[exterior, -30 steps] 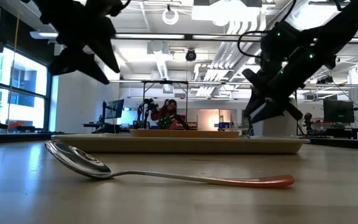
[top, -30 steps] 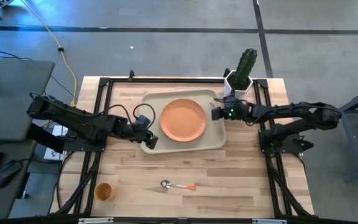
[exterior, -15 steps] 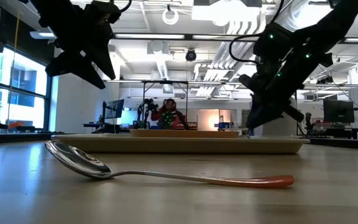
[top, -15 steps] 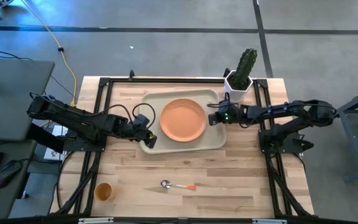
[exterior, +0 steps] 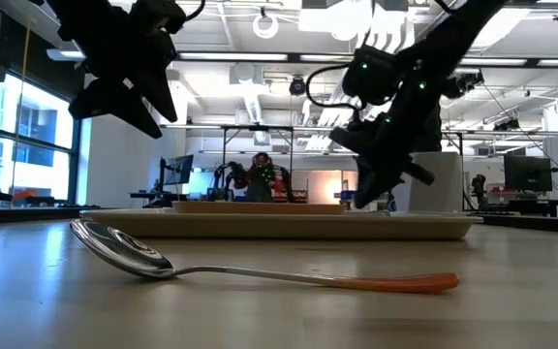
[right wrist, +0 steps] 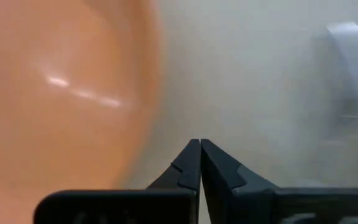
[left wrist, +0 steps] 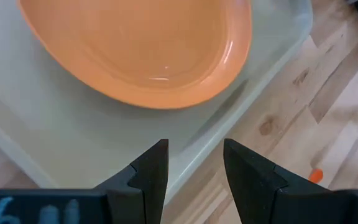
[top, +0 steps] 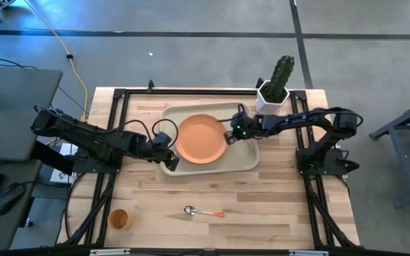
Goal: Pick and place plate/cup/fork/spoon on tray
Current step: Put the orange fork on the gray tray to the right of the orange plate
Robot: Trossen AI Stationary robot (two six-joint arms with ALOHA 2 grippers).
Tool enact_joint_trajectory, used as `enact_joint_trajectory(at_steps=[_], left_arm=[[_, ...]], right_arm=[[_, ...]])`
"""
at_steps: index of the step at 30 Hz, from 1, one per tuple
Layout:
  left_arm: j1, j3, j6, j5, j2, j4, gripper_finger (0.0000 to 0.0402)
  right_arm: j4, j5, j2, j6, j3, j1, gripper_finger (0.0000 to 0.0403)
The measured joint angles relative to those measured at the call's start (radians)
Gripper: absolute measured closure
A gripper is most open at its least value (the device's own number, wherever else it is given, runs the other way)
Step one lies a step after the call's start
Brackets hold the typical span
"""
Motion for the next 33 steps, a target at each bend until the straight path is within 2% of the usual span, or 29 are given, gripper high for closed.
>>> enact_joint_trajectory(at_steps=[3,5,9,16,33], left_arm=[[-0.016,0.0,-0.008,-0.005,0.0,-0.001,0.0257],[-0.025,0.0,-0.011,-0.017,0.0,-0.001,0.0257],[-0.035,0.0,-0.01,-0.047,0.0,-0.001,0.0257],[-0.035,0.0,-0.01,-0.055,0.0,0.0,0.0257],[-0.032,0.0,-0.01,-0.061,0.0,-0.009,0.0257]], right_arm=[[-0.209,0.133,-0.015,-0.059,0.062,-0.026,0.04],[-0.262,0.189,-0.016,-0.113,0.08,-0.06,0.0401],[-0.203,0.113,0.006,-0.234,0.075,-0.152,0.0403],[-0.171,0.041,0.009,-0.276,0.07,-0.212,0.0403],[-0.183,0.117,0.039,-0.248,0.051,-0.177,0.0403]])
